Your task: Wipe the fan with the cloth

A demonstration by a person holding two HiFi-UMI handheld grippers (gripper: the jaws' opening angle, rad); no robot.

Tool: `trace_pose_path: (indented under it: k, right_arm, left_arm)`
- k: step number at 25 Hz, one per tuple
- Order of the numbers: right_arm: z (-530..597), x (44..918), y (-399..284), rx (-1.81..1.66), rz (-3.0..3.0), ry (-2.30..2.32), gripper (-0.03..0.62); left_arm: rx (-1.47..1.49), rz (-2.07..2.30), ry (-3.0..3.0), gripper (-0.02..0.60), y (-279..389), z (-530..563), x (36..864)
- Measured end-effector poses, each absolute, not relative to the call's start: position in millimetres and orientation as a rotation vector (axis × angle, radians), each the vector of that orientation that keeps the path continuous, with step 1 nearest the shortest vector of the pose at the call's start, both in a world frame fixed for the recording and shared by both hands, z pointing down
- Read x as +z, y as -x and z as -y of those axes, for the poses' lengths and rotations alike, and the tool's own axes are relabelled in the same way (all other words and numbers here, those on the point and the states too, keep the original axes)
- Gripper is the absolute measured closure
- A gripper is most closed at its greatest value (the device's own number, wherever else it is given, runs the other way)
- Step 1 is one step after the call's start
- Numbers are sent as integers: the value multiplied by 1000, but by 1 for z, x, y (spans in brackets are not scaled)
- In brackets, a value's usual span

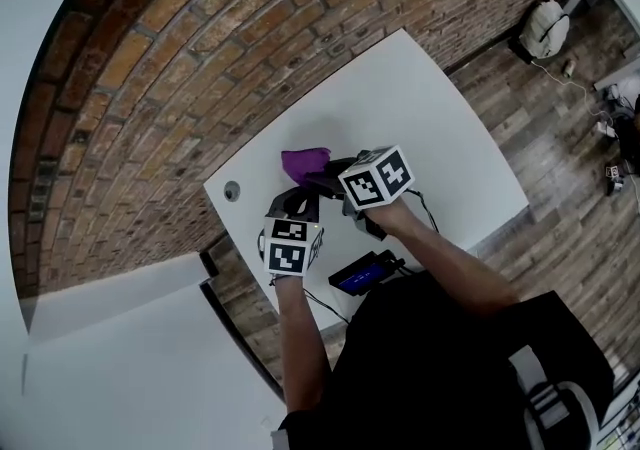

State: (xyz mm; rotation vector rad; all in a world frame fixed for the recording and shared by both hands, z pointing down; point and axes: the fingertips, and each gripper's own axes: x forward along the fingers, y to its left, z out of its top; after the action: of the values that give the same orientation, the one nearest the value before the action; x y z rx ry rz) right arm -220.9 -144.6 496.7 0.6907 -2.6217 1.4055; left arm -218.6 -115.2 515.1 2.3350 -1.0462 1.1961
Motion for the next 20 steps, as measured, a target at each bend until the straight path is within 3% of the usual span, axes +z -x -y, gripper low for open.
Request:
trace_pose_path:
  k: [6, 10, 16, 20]
  right_arm:
    - [160, 531, 189, 1860, 2585, -768, 533]
    - [145, 589, 170, 1979, 2371, -816, 533]
    - [154, 522, 162, 2198, 2573, -701, 533]
    - [146, 507, 183, 2163, 2622, -570, 533]
  left_arm:
    - [1209, 1056, -2338, 581, 221, 119, 514]
    - [1208, 1057, -2335, 581, 220, 116, 513]
    - [1207, 1060, -2337, 581, 218, 117, 512]
    - [1207, 1068, -2329, 581, 218, 115, 513]
